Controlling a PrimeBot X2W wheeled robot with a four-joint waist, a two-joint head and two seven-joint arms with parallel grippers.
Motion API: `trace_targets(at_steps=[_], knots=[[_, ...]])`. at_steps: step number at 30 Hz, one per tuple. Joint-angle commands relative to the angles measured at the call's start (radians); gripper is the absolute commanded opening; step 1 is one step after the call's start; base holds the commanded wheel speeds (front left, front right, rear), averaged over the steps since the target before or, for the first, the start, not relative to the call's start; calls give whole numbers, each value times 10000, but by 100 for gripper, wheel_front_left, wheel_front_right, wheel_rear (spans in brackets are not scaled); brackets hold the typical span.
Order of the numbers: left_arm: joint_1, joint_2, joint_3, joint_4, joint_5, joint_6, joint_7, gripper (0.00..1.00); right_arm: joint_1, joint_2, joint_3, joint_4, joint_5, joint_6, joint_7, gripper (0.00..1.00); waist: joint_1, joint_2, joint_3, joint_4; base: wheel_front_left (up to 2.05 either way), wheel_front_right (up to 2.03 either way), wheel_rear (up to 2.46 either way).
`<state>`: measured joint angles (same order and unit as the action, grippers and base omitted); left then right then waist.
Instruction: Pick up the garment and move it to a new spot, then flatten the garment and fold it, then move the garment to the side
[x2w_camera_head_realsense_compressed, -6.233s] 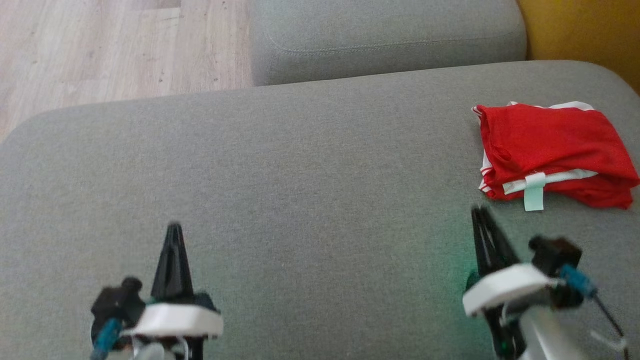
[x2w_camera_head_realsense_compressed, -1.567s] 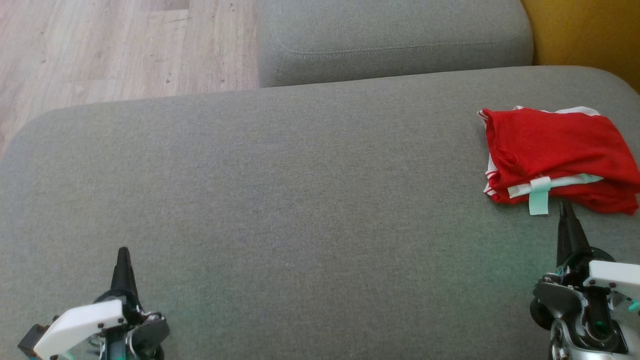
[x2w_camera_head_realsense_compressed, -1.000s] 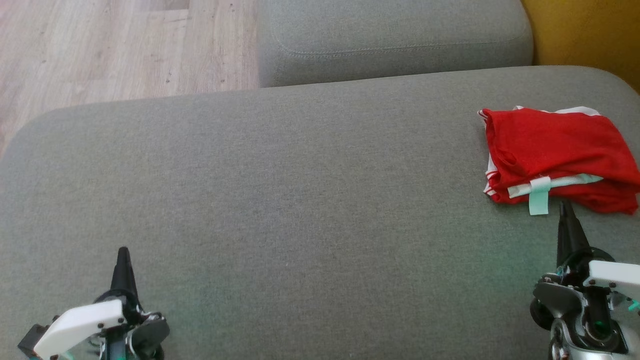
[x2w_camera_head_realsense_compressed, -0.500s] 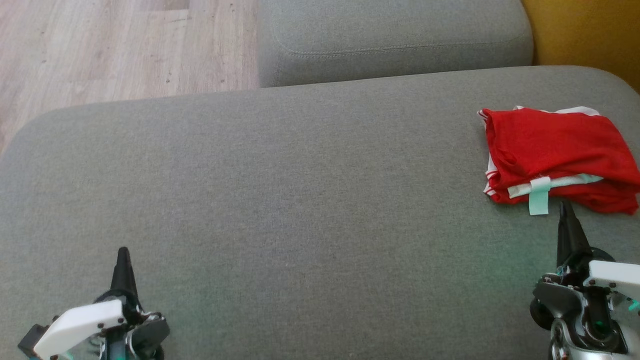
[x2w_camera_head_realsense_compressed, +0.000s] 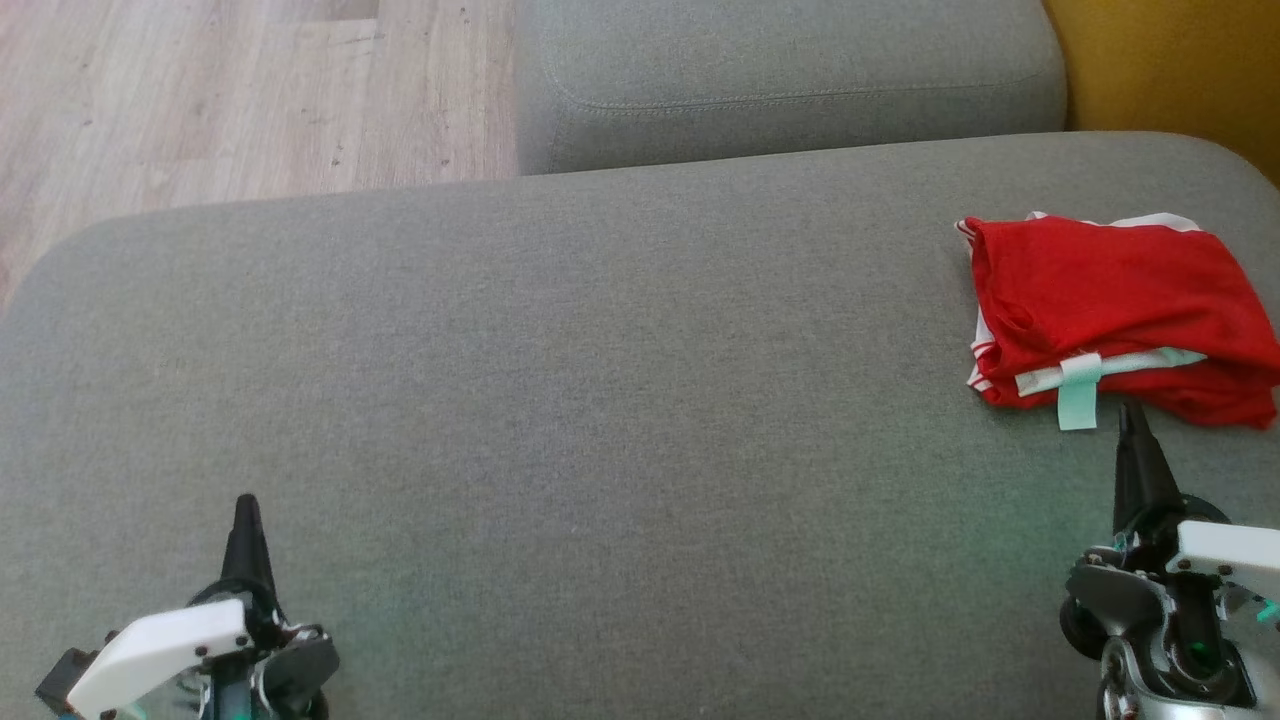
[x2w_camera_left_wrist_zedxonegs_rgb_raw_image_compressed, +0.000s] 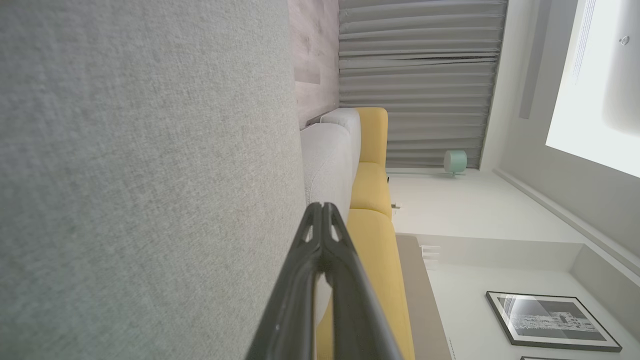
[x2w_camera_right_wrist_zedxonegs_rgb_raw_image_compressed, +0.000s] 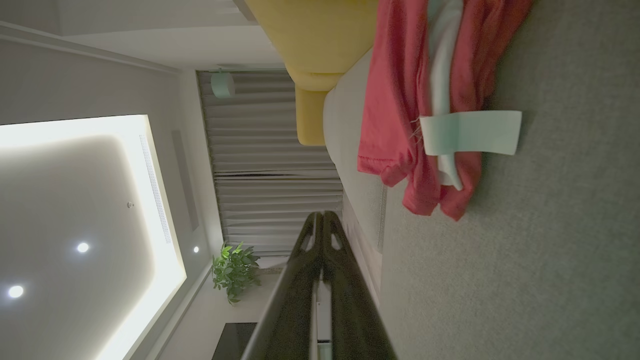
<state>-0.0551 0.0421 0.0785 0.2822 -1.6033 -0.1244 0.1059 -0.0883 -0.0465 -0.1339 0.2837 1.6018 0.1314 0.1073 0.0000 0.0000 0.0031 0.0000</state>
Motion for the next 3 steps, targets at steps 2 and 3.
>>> trace_targets(at_steps=[2,3], knots=[[-530,81,351,-369,-55,-63,71,0,-197,-37,202,-389,69,-7,59,0,0,0,0,0,0,0,0],[-530,81,351,-369,-55,-63,71,0,-197,-37,202,-389,69,-7,59,0,0,0,0,0,0,0,0]])
